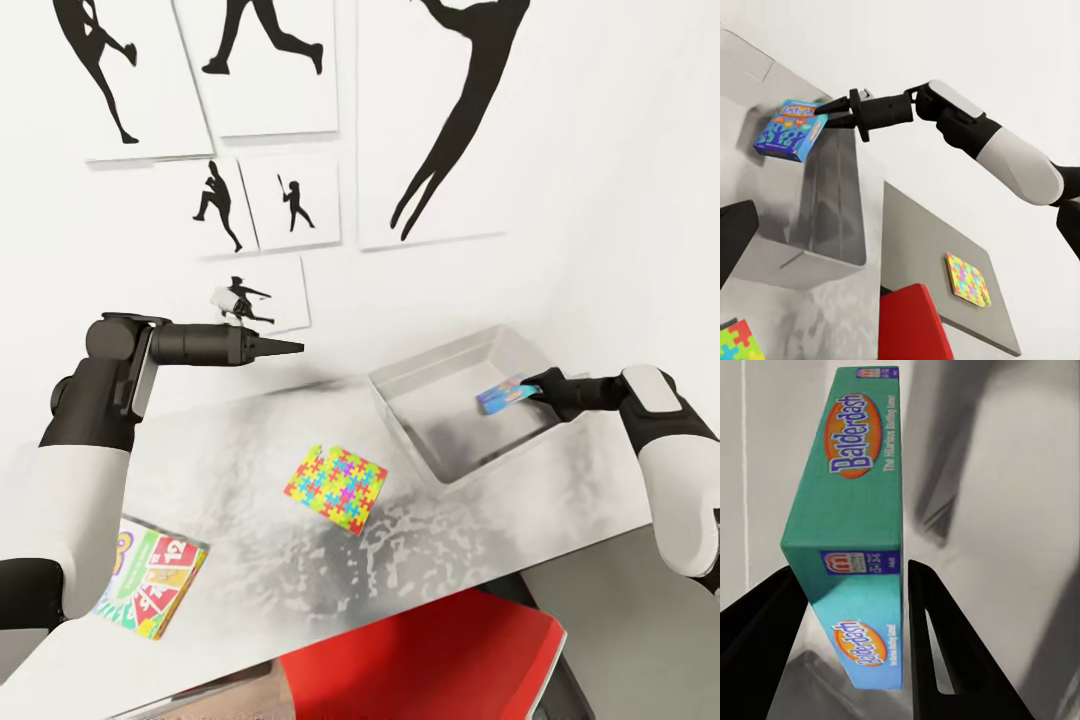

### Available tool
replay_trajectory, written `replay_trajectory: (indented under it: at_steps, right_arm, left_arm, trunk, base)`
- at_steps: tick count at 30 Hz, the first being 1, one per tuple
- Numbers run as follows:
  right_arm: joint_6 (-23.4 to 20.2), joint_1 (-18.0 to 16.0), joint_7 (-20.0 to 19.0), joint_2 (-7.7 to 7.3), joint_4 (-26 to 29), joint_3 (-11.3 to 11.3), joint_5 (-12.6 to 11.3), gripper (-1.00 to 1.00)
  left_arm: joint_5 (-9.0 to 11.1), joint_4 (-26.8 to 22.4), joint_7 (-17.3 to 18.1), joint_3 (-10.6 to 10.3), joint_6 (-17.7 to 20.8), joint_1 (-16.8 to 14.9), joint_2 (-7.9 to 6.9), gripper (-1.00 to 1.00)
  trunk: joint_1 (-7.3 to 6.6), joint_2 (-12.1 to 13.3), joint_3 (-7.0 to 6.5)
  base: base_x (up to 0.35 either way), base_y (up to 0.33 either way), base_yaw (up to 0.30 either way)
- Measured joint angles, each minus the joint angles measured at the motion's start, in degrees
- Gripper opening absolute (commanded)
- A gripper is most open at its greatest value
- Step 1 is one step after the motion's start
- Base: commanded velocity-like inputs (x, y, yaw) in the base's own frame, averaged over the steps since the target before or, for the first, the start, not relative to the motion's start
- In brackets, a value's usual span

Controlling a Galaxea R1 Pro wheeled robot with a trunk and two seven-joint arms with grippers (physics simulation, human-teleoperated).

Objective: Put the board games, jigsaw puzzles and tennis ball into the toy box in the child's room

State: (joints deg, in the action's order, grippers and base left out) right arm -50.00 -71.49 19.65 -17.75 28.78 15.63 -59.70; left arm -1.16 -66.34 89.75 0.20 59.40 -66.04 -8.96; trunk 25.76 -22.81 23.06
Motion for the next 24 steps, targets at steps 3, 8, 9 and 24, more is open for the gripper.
replay_trajectory:
  at_steps: [3,8,9,24]
  right_arm:
    - [0.1,0.0,0.0,0.1,0.3,0.0,0.0,-1.0]
    - [1.5,0.0,-0.2,0.18,0.5,0.0,0.0,-1.0]
    - [1.6,0.0,-0.2,0.2,0.5,0.0,0.0,-1.0]
    - [1.8,-0.3,-3.7,0.12,1.1,0.0,-0.1,-1.0]
  left_arm:
    - [0.0,0.0,0.0,0.0,0.0,0.0,0.0,1.0]
    - [-0.1,0.0,0.0,0.0,0.0,0.0,0.0,1.0]
    - [-0.1,0.0,0.0,0.0,0.0,0.0,0.0,1.0]
    - [-0.2,0.0,0.0,-0.5,0.0,0.0,0.27,1.0]
  trunk:
    - [0.0,0.0,0.23]
    - [0.0,0.0,0.33]
    - [0.0,0.0,0.33]
    - [0.0,0.0,0.34]
  base:
    - [0.0,0.0,0.0]
    - [0.0,0.0,0.0]
    - [0.0,0.0,0.0]
    - [0.0,0.0,0.0]
